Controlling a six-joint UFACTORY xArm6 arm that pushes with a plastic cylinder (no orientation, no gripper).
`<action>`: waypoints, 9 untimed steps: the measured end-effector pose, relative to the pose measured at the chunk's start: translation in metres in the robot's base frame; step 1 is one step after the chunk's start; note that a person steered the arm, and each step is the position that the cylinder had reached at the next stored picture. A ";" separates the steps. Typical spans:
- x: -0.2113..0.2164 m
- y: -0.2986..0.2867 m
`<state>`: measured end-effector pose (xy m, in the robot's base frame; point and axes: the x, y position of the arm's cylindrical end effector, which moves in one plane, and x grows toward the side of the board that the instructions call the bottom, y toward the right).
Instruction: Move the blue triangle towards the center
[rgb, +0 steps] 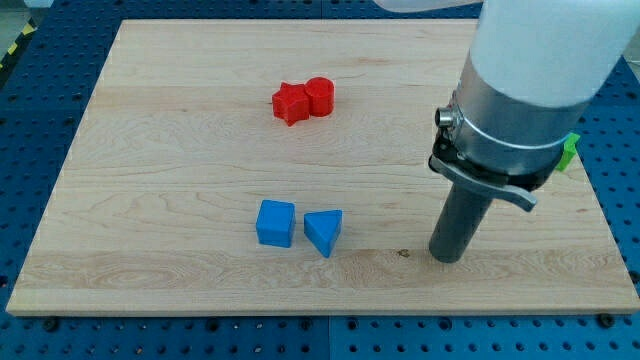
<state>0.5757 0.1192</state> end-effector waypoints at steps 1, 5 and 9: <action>0.008 0.000; 0.043 -0.083; 0.010 -0.112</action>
<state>0.5860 0.0075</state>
